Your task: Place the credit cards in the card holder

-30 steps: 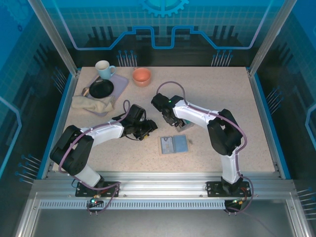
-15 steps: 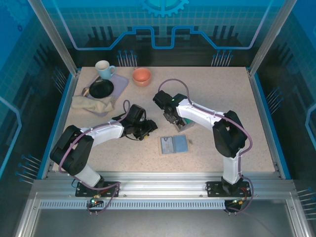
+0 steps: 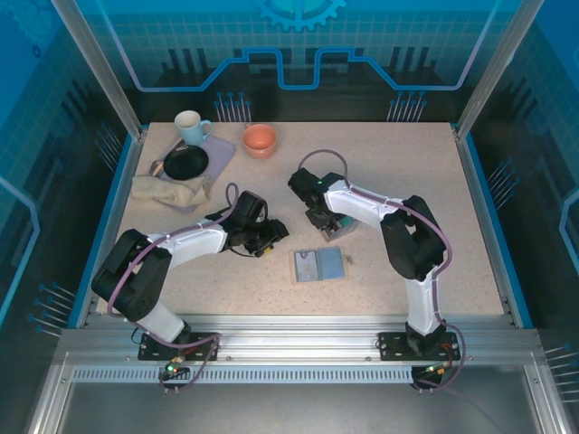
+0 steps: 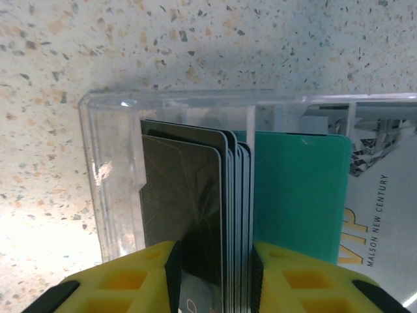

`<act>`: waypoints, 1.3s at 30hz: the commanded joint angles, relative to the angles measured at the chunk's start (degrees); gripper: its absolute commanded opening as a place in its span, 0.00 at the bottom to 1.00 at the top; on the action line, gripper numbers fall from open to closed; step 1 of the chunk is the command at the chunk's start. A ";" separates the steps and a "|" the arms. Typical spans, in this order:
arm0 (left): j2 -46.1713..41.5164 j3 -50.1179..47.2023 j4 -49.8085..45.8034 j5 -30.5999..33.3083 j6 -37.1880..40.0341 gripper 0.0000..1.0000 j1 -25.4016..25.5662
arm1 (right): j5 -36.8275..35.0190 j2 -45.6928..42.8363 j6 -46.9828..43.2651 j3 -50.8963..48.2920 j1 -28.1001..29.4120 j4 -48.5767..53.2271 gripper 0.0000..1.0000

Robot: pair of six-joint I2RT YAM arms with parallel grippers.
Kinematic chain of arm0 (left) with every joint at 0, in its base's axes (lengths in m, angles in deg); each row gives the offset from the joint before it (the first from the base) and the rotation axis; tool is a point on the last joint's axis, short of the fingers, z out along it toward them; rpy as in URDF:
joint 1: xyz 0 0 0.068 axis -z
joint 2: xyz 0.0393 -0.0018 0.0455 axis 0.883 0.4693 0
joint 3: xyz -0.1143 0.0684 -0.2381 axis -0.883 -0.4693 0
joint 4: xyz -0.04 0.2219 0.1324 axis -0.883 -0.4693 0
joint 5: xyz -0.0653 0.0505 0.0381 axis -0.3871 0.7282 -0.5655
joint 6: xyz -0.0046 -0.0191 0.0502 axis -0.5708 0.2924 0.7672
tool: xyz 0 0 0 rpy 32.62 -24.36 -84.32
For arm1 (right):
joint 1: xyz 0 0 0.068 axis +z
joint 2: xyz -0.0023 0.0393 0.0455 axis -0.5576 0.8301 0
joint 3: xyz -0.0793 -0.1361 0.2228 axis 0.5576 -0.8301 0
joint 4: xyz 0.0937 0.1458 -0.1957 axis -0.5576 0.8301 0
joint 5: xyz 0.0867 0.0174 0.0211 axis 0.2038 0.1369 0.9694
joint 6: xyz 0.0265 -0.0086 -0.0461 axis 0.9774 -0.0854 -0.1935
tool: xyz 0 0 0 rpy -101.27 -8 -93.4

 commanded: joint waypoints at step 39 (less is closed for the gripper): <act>-0.20 -0.40 -1.14 -0.50 0.04 0.57 -0.48 | 4.13 2.08 1.74 5.08 6.88 2.47 0.39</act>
